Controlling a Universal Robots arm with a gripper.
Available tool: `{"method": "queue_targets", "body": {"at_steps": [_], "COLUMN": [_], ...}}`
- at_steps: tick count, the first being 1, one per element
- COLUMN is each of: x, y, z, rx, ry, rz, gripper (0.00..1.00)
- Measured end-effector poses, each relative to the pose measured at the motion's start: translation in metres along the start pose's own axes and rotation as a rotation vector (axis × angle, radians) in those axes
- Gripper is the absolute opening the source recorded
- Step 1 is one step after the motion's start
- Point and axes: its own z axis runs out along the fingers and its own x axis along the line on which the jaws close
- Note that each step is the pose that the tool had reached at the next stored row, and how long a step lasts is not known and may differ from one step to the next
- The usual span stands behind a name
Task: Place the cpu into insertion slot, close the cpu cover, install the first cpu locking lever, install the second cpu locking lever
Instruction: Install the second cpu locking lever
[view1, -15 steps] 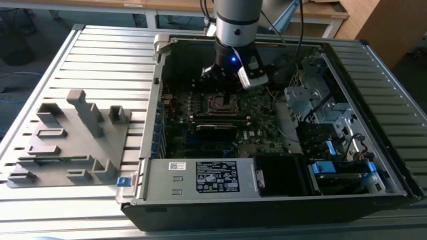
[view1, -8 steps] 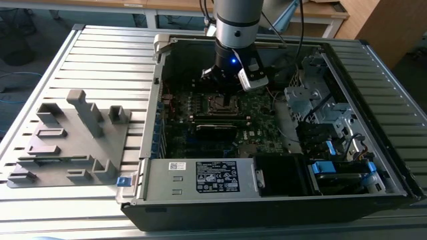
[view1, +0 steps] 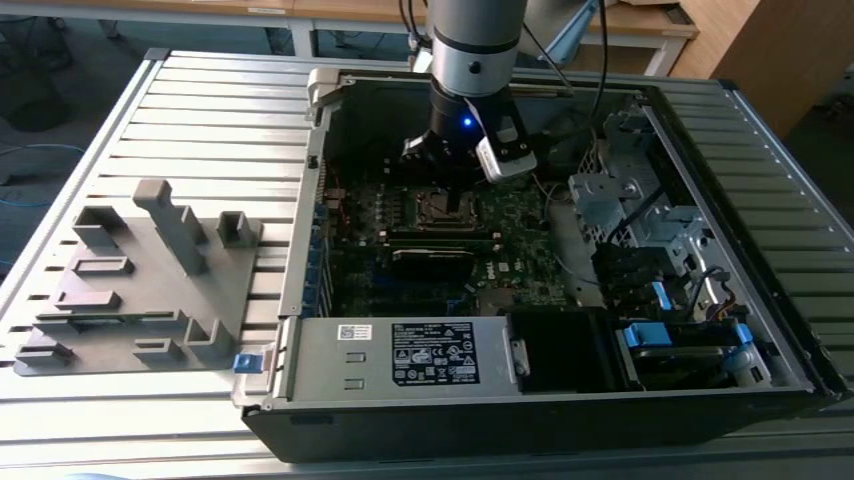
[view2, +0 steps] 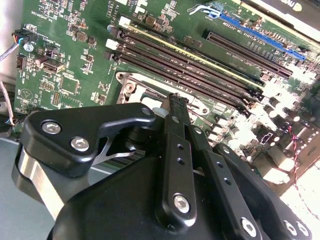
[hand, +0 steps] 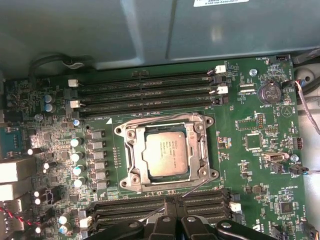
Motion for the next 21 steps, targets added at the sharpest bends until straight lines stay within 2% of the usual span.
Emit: {"method": "queue_targets", "body": {"at_steps": [4,12,16,21], "x": [0.0029,0.0146,0.0217,0.0245], "y": [-0.0003,-0.0017,-0.0025,-0.0028], "z": [0.0006,0.0021,0.0054,0.0126], "rx": [-0.0003,-0.0003,-0.0002,-0.0002], "ry": [-0.0015,-0.0054,-0.0055,-0.0055], "rz": [0.000,0.000,0.000,0.002], "gripper": [0.11,0.11,0.11,0.11]}}
